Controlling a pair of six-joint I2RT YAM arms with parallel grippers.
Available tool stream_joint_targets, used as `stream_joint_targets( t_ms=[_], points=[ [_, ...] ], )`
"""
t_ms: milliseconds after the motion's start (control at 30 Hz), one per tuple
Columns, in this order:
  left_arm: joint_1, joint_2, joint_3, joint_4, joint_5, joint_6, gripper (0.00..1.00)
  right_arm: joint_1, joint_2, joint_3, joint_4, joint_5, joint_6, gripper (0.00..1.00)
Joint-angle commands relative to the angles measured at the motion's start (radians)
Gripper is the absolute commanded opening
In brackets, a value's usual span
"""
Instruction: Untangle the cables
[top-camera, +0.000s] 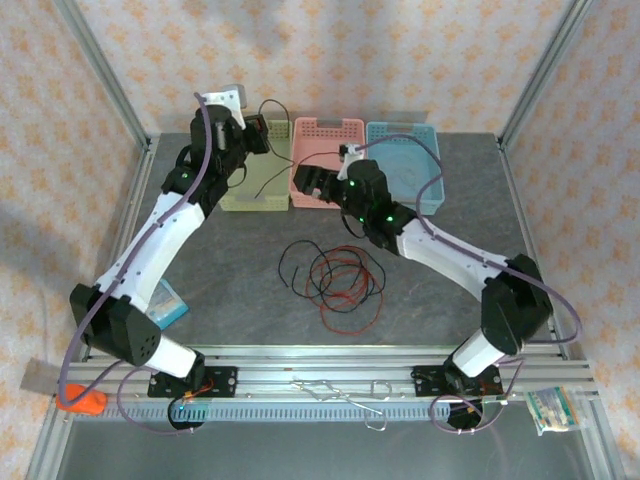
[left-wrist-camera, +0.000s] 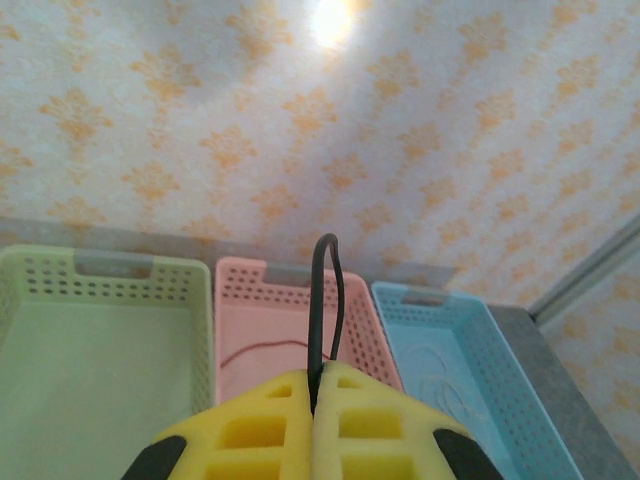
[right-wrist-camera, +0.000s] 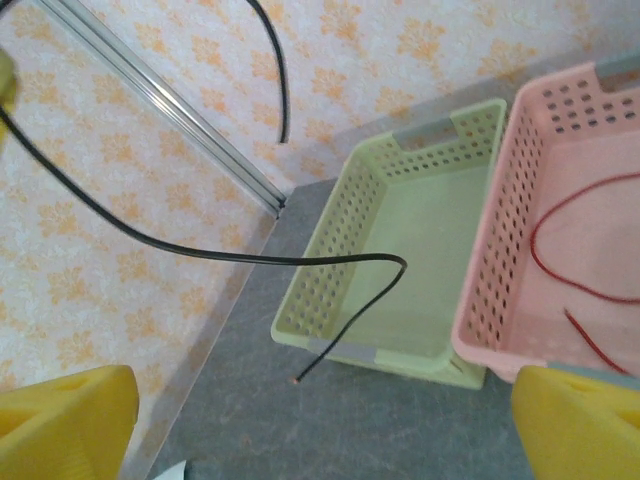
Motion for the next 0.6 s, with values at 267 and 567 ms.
stream_joint_targets(
  t_ms=[267, 567],
  points=[
    [0.120, 0.185, 0.123, 0.165, 0.094, -0.033, 0.00, -0.021, 0.138, 0.226, -0.092, -0.031, -0.050, 0.95],
    [0.148, 0.393, 0.216, 0.231, 0.076, -0.005, 0.00, -0.025, 0.247, 0.365, -0.137, -0.053, -0.075, 0.95]
  ],
)
